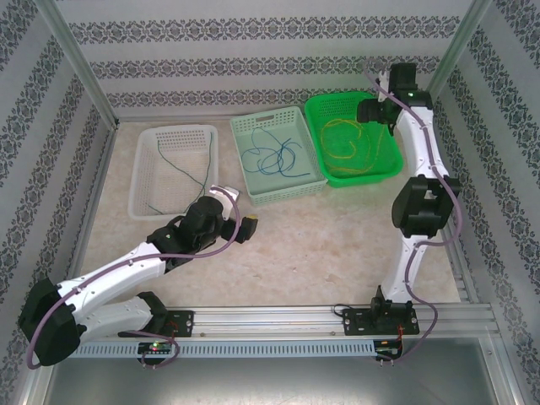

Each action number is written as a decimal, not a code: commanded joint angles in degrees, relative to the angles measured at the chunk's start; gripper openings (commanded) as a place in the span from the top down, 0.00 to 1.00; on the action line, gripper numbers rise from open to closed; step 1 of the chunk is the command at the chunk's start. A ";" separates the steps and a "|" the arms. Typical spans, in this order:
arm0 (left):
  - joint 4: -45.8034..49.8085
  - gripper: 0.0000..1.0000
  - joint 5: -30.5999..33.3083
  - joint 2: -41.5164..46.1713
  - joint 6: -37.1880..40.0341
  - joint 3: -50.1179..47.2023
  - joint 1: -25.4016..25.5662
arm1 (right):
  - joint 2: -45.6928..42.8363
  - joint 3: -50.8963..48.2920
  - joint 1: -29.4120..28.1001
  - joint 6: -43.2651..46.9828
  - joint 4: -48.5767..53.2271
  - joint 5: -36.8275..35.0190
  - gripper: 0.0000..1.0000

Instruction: Untangle the cables

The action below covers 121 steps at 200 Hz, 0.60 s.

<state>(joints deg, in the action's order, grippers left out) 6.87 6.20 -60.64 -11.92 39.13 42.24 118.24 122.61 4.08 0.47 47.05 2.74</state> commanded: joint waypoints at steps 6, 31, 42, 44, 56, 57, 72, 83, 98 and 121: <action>-0.80 0.00 -0.34 0.12 -1.46 0.79 -0.79 | -5.94 -3.77 -1.69 -3.29 -2.57 0.83 0.15; -1.20 0.01 1.87 1.49 -2.48 -0.73 -0.83 | -16.88 -20.30 -4.67 -3.43 -13.97 0.41 0.11; -0.78 0.00 3.76 2.50 -2.75 -1.41 -0.97 | -23.55 -32.58 -5.83 -2.92 -23.18 -0.88 0.10; -0.60 0.00 4.27 2.64 -2.75 -1.58 -1.01 | -25.04 -34.60 -5.90 -2.89 -25.22 -1.09 0.10; 0.30 0.00 7.46 3.95 -3.01 -2.22 -1.28 | -32.64 -48.43 -6.00 -3.10 -35.73 -2.99 0.09; 0.40 0.00 7.75 4.04 -3.01 -2.35 -1.32 | -33.25 -49.74 -6.01 -3.10 -36.51 -3.22 0.09; 1.33 0.01 12.63 5.56 -3.67 -3.31 -1.94 | -41.48 -65.39 -5.62 -3.42 -48.56 -6.93 0.06; 1.35 0.01 14.99 6.65 -4.27 -4.23 -2.85 | -45.91 -75.05 -5.31 -2.42 -55.28 -8.86 0.05; -0.80 0.00 14.12 7.38 -4.00 -5.69 -4.43 | -49.18 -84.39 -4.58 -2.58 -61.52 -10.30 0.04; -6.04 0.00 9.28 5.54 -3.10 -7.33 -5.23 | -47.57 -92.72 -4.16 -4.34 -68.75 -10.35 0.03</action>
<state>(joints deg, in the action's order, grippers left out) 5.50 16.75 -53.76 -14.66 33.30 37.98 69.82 35.99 -0.23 -1.85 -4.84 -4.71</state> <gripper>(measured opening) 0.996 0.967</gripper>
